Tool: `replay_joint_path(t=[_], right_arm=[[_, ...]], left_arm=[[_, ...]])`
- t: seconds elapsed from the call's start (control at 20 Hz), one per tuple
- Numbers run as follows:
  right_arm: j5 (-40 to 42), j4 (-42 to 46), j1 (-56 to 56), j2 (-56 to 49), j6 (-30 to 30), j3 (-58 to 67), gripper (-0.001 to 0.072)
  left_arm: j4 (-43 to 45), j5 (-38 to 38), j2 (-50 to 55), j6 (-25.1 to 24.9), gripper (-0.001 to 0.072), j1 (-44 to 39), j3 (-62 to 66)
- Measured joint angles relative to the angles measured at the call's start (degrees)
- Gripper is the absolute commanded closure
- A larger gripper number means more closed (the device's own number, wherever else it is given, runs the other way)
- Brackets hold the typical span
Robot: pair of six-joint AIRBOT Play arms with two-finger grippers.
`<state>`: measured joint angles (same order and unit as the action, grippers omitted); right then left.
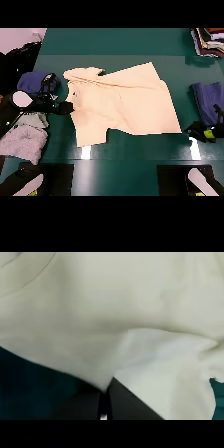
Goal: Fold the shirts.
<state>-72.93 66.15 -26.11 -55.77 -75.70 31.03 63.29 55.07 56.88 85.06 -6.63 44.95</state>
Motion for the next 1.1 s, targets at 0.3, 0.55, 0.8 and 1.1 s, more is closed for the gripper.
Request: replay_joint_path(t=[0.3,0.55,0.8,1.1], right_arm=[[4.74,-5.09,3.06,-2.12,0.28,-2.86,0.0307],[6.99,-8.98,7.02,-7.63,0.85,-2.36,0.0676],[7.37,-7.08,12.98,-8.55,1.22,4.57,0.0697],[5.22,-9.14,17.94,0.50,0.79,27.93,0.0697]], left_arm=[[0.72,0.02,0.00,0.44,0.0680,0.00,0.63],[0.74,1.42,0.00,0.55,0.0680,0.00,0.70],[1.05,5.16,-1.14,0.55,0.0680,0.00,2.93],[5.33,9.35,-5.88,0.59,0.0680,-0.02,26.47]])
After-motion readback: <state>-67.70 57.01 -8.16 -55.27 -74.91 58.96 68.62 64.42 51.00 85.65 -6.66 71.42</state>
